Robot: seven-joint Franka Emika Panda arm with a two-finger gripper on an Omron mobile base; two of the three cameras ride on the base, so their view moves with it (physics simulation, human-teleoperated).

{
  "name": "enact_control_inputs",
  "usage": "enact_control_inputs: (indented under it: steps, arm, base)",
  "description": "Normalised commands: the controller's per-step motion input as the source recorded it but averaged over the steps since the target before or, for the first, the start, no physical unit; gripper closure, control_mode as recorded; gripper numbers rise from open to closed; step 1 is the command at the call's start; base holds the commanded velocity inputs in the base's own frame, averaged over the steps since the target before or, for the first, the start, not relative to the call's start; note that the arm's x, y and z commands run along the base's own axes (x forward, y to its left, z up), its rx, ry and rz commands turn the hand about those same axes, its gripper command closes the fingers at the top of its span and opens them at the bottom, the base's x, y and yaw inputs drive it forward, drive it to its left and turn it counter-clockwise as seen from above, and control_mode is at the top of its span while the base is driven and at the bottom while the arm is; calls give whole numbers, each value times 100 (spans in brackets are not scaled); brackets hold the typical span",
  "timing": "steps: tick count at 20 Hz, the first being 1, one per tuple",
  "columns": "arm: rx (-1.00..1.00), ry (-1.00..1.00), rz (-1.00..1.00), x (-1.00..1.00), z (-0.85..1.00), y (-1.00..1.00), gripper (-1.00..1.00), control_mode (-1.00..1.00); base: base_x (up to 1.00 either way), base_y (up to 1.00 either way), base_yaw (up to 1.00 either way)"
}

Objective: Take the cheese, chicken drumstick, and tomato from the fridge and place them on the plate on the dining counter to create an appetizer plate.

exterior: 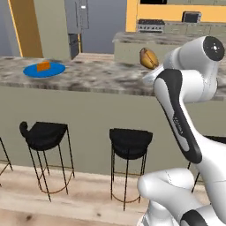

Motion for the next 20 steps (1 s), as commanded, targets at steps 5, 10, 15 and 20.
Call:
enact_control_inputs:
  steps: [5,10,15,20]
  arm:
    - [0,0,0,0,0,0,100,100]
    - [0,0,0,0,0,0,100,100]
    - [0,0,0,0,0,0,100,100]
    - [0,0,0,0,0,0,100,100]
  base:
    - [67,100,-37]
    - [19,100,-31]
    - [3,100,-31]
    - [50,100,-31]
